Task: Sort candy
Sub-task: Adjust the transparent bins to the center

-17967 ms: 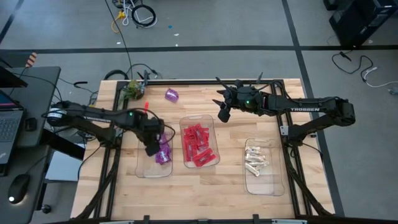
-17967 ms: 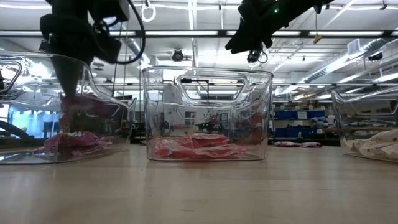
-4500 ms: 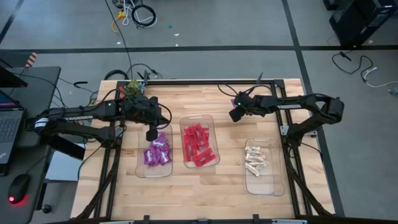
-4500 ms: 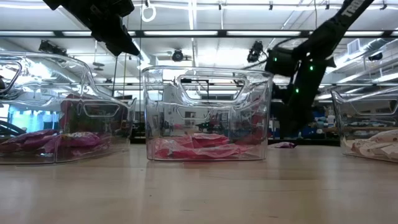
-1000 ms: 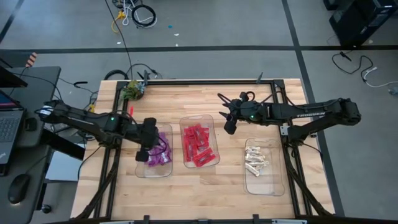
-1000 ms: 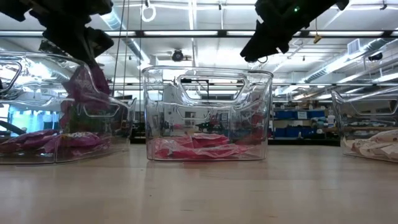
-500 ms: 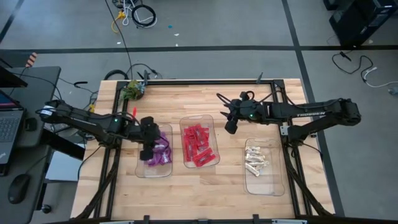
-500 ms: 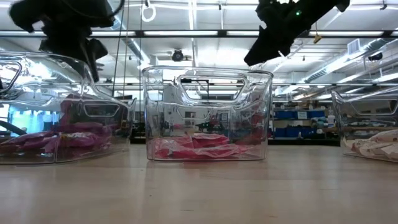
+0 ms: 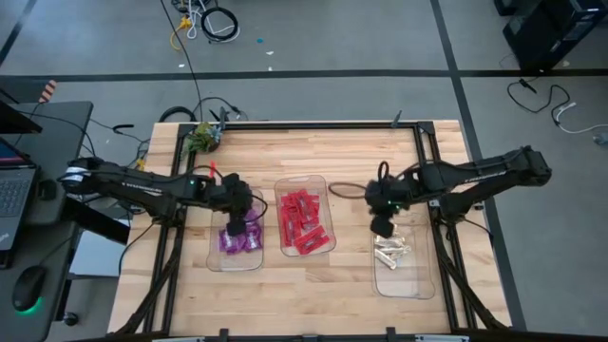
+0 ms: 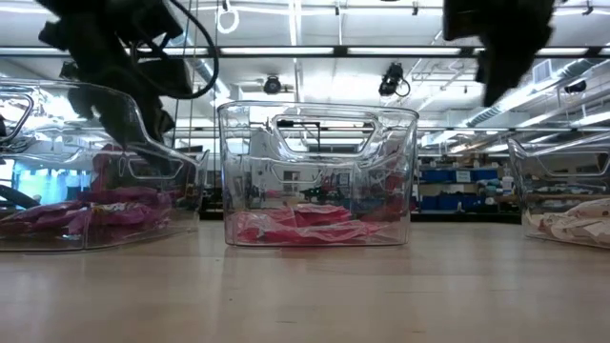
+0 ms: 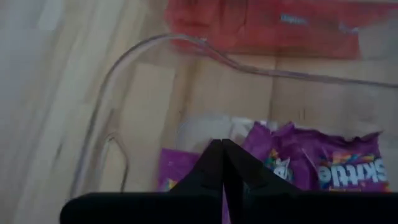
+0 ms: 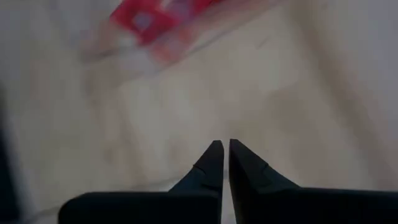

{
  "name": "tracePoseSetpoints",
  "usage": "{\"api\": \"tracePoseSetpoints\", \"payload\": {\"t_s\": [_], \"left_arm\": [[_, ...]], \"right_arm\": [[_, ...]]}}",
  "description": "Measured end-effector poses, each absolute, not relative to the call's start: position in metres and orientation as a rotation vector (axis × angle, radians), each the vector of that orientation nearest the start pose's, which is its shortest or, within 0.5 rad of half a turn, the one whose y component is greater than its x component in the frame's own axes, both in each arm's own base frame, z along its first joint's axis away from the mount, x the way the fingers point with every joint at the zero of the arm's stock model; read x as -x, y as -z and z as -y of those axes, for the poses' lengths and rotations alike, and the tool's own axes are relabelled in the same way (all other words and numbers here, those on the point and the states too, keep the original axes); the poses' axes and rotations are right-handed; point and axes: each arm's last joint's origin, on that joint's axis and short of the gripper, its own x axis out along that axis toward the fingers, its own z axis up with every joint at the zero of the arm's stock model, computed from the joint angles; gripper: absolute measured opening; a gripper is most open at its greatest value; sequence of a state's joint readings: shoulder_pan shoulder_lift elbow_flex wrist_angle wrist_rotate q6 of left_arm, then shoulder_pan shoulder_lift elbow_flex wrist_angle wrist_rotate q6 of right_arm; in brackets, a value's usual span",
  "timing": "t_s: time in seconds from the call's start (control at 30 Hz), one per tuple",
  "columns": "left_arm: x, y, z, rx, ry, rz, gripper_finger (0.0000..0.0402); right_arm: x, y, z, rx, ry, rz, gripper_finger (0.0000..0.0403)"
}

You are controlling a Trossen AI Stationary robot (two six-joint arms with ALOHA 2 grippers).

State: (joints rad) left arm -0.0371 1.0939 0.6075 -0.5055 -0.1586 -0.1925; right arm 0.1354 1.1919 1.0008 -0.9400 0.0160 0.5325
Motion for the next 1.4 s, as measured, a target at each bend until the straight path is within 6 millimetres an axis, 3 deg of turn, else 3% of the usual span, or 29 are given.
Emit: {"api": "tracePoseSetpoints", "payload": {"t_s": [0.17, 0.4, 0.77, 1.03, 1.23, 1.4], "left_arm": [[-0.198, -0.180, -0.001, 0.111, -0.187, -0.873, 0.0003], [-0.199, -0.176, -0.011, 0.075, -0.274, -0.797, 0.0001], [-0.207, -0.180, -0.024, 0.022, -0.358, -0.712, 0.0000], [-0.229, -0.164, -0.026, -0.033, -0.342, -0.681, 0.0000], [-0.244, -0.157, -0.028, -0.062, -0.374, -0.609, 0.0000], [-0.249, -0.163, -0.035, -0.082, -0.410, -0.564, 0.0000]], "right_arm": [[-0.204, -0.255, -0.047, -0.535, 0.124, -1.256, 0.0002], [-0.194, -0.223, -0.045, -0.548, 0.287, -1.300, 0.0001], [-0.206, -0.207, -0.019, -0.401, 0.440, -1.075, 0.0000], [-0.221, -0.212, 0.008, -0.302, 0.467, -0.916, 0.0000], [-0.235, -0.205, 0.028, -0.243, 0.463, -0.891, 0.0000], [-0.242, -0.209, 0.041, -0.208, 0.451, -0.854, 0.0000]]}}
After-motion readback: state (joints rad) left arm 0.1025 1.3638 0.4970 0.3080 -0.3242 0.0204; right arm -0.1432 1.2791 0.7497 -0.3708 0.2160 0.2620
